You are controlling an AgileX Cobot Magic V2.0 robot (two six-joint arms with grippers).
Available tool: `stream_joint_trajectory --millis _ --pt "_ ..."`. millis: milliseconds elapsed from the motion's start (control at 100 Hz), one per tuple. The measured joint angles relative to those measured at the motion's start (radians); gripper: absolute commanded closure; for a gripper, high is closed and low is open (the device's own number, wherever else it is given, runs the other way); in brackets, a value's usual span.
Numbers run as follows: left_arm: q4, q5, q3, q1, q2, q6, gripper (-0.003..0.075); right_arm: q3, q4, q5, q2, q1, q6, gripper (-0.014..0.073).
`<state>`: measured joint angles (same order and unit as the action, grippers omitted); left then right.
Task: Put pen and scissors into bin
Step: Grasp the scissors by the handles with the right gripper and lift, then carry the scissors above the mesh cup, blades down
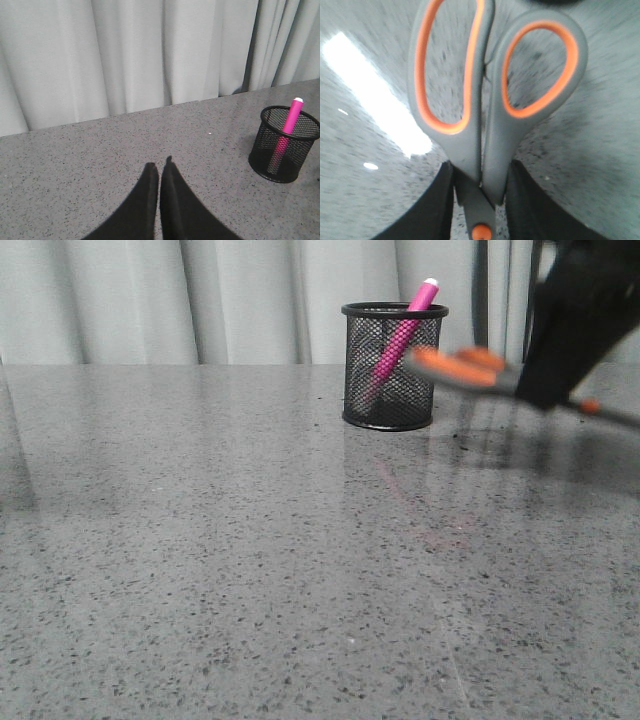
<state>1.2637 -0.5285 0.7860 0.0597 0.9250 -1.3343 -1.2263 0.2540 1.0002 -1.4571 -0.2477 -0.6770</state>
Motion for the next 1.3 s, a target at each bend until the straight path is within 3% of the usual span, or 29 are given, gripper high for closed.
stream_joint_trajectory --millis 120,340,710,970,1120,1300 --pt "0.000 0.000 0.000 0.000 0.000 0.000 0.0739 0.078 0.067 -0.139 0.158 0.011 0.000 0.0670" --pt "0.012 0.000 0.000 0.000 0.000 0.000 0.0739 0.249 0.295 -0.607 0.357 -0.031 -0.002 0.0670" --pt "0.022 0.000 0.000 0.000 0.000 0.000 0.0739 0.257 0.370 -1.306 0.162 -0.209 0.002 0.0670" --pt "0.024 0.000 0.000 0.000 0.000 0.000 0.0739 0.199 0.344 -1.505 -0.008 -0.224 0.144 0.0670" --pt "0.024 0.000 0.000 0.000 0.000 0.000 0.0739 0.162 0.229 -1.537 -0.095 -0.226 0.237 0.0670" --pt "0.024 0.000 0.000 0.000 0.000 0.000 0.0739 0.156 0.200 -1.564 -0.175 -0.228 0.260 0.0670"
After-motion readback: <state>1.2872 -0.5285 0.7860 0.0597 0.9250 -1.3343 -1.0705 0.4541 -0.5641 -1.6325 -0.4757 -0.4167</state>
